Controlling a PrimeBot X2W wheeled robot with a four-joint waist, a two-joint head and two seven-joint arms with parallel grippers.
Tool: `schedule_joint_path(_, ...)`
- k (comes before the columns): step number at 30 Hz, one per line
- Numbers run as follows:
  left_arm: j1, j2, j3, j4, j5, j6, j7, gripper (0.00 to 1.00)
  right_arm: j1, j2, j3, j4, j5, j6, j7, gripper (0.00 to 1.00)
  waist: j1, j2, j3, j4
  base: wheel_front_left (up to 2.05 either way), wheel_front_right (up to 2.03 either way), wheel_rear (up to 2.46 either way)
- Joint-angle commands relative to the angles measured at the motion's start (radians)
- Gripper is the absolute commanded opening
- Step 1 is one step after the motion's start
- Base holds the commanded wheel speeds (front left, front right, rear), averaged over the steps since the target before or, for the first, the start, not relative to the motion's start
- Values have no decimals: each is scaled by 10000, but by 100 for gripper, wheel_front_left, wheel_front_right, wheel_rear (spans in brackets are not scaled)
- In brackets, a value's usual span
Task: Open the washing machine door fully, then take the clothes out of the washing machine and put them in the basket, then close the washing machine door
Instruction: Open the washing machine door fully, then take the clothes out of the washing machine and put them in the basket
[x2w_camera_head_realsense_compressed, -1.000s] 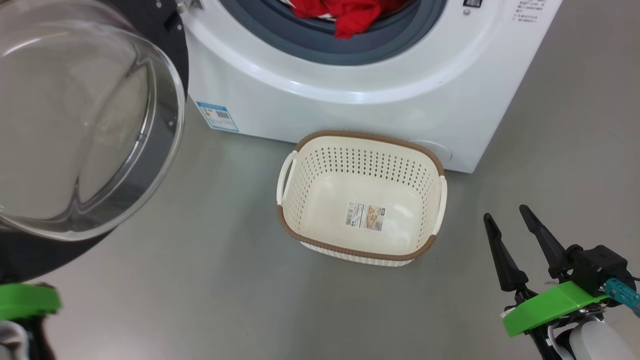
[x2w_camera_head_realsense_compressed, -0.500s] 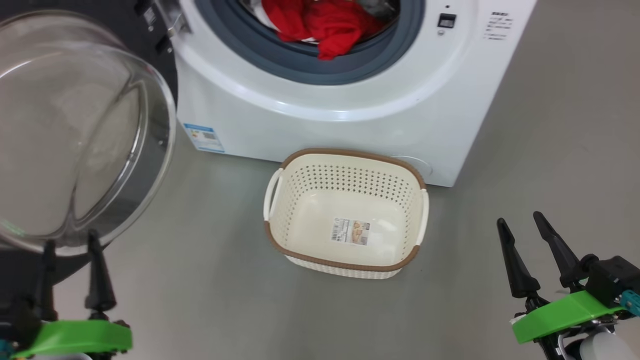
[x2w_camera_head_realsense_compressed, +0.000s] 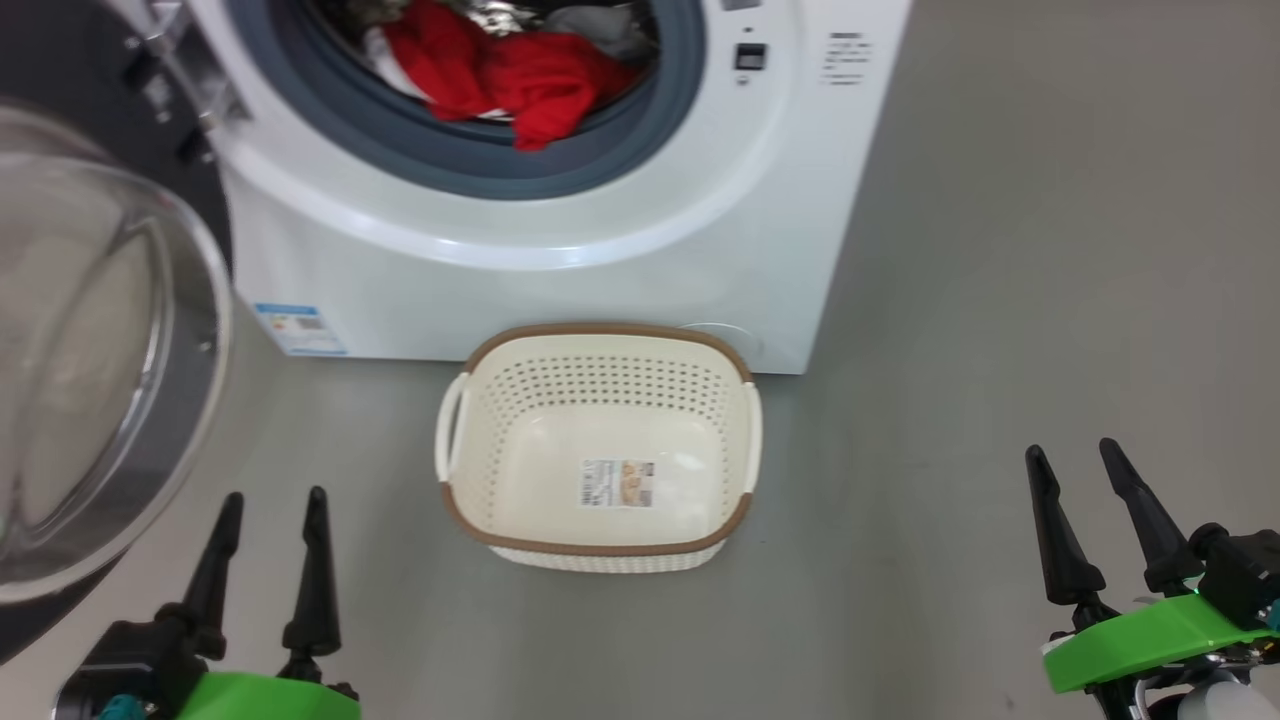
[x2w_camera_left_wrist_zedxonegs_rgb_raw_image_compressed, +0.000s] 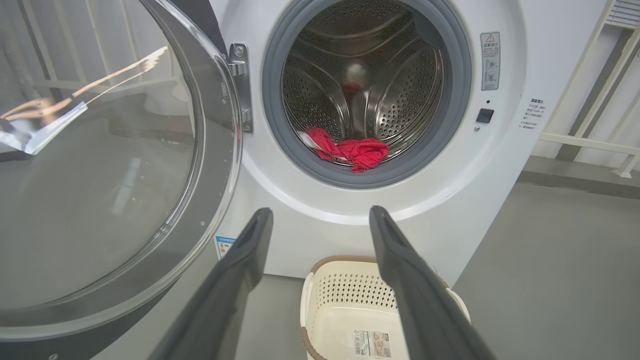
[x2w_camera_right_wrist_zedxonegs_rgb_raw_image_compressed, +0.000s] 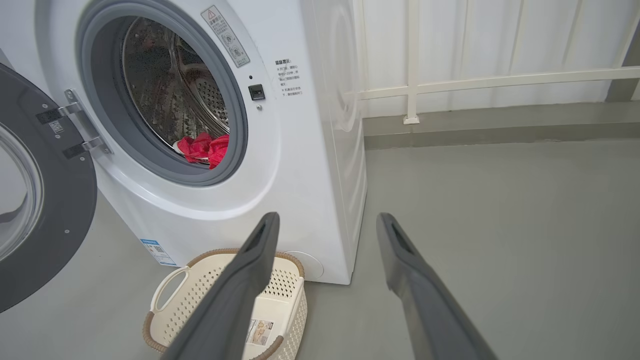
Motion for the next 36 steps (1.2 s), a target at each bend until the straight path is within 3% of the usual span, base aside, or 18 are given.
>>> schedule_joint_path(1,3,251,240,-283,-47,10,-49,100,24,-81,128,-239,-135,65,-65,100,0,0,-83,-378,0,0,0)
schedule_joint_path(14,310,322,-466,-489,-453,10,-49,100,301,-8,-306,-243,-104,65,-65,100,0,0,-200,-1538,0,0,0)
schedule_joint_path(36,88,344,-738,-811,-815,10,-49,100,268,63,-528,-313,-118,65,-65,100,0,0,26,-1487,0,0,0)
